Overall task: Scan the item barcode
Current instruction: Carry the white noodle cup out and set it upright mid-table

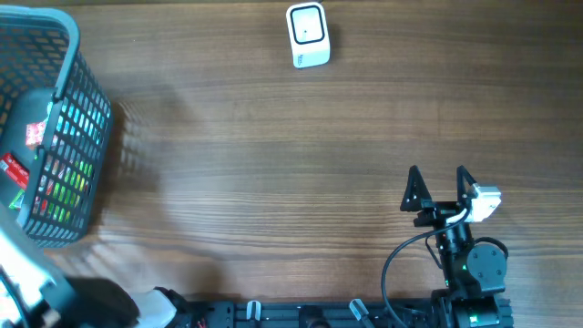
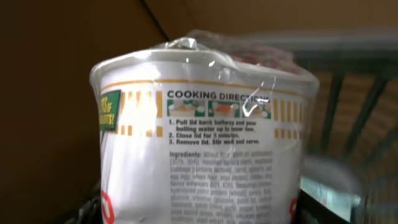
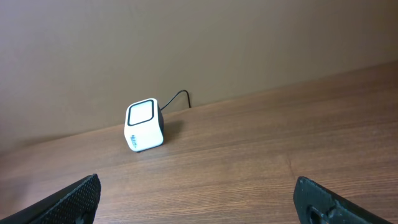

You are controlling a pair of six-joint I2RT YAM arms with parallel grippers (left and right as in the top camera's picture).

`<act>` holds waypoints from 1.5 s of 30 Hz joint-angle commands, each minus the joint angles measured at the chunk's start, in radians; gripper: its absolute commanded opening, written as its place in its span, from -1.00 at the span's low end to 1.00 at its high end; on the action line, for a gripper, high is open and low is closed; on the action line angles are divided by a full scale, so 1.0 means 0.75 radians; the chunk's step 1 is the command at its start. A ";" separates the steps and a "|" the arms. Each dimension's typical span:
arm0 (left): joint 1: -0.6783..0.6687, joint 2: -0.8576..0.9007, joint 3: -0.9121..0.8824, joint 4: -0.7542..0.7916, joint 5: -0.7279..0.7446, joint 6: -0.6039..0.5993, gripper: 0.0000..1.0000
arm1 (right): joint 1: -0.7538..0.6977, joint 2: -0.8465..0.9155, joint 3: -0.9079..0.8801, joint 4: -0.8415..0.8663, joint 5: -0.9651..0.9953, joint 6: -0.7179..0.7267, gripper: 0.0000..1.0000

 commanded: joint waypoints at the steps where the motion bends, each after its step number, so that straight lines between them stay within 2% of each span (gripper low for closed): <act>1: -0.072 -0.213 0.032 0.115 0.008 -0.213 0.33 | -0.006 -0.010 -0.002 0.008 -0.021 0.009 0.99; 4: -0.216 -0.374 0.032 0.120 0.008 -0.351 0.28 | -0.006 -0.010 -0.002 0.008 -0.021 0.009 0.99; 6: -0.363 -0.458 0.032 0.065 0.008 -0.502 0.21 | -0.006 -0.010 -0.002 0.008 -0.021 0.009 1.00; 10: -0.702 -0.517 0.032 -0.202 0.008 -0.743 0.13 | -0.006 -0.010 -0.002 0.008 -0.021 0.009 1.00; 12: -0.857 -0.489 0.031 -0.384 0.008 -0.846 0.10 | -0.006 -0.010 -0.002 0.008 -0.021 0.009 0.99; 15: -1.125 -0.330 0.031 -0.672 0.007 -0.876 0.08 | -0.006 -0.010 -0.002 0.008 -0.021 0.009 1.00; 18: -1.313 -0.138 -0.003 -0.771 0.006 -0.976 0.04 | -0.006 -0.010 -0.002 0.008 -0.021 0.009 0.99; 23: -1.614 0.282 -0.107 -0.612 0.002 -1.179 0.01 | -0.006 -0.010 -0.002 0.008 -0.021 0.009 0.99; 27: -1.827 0.574 -0.122 -0.354 0.002 -1.248 0.03 | -0.006 -0.010 -0.002 0.008 -0.021 0.009 0.99; 30: -1.954 0.739 -0.122 -0.174 0.003 -1.248 0.15 | -0.006 -0.010 -0.002 0.008 -0.021 0.009 0.99; 31: -1.984 0.765 -0.122 -0.147 0.003 -1.248 0.33 | -0.006 -0.010 -0.002 0.008 -0.021 0.009 1.00; 32: -2.006 0.770 -0.122 -0.133 0.003 -1.247 0.74 | -0.006 -0.010 -0.002 0.008 -0.021 0.009 1.00; 34: -2.022 0.753 -0.112 -0.120 0.003 -1.242 0.86 | -0.006 -0.010 -0.002 0.008 -0.021 0.009 0.99; 40: -2.016 0.579 -0.067 -0.123 -0.001 -1.242 0.72 | -0.006 -0.010 -0.002 0.008 -0.021 0.009 1.00; 42: -2.016 0.575 -0.067 -0.129 -0.075 -1.243 0.54 | -0.006 -0.010 -0.002 0.008 -0.021 0.009 1.00; 45: -2.017 0.594 -0.069 -0.161 -0.083 -1.243 0.39 | -0.006 -0.010 -0.002 0.008 -0.021 0.009 0.99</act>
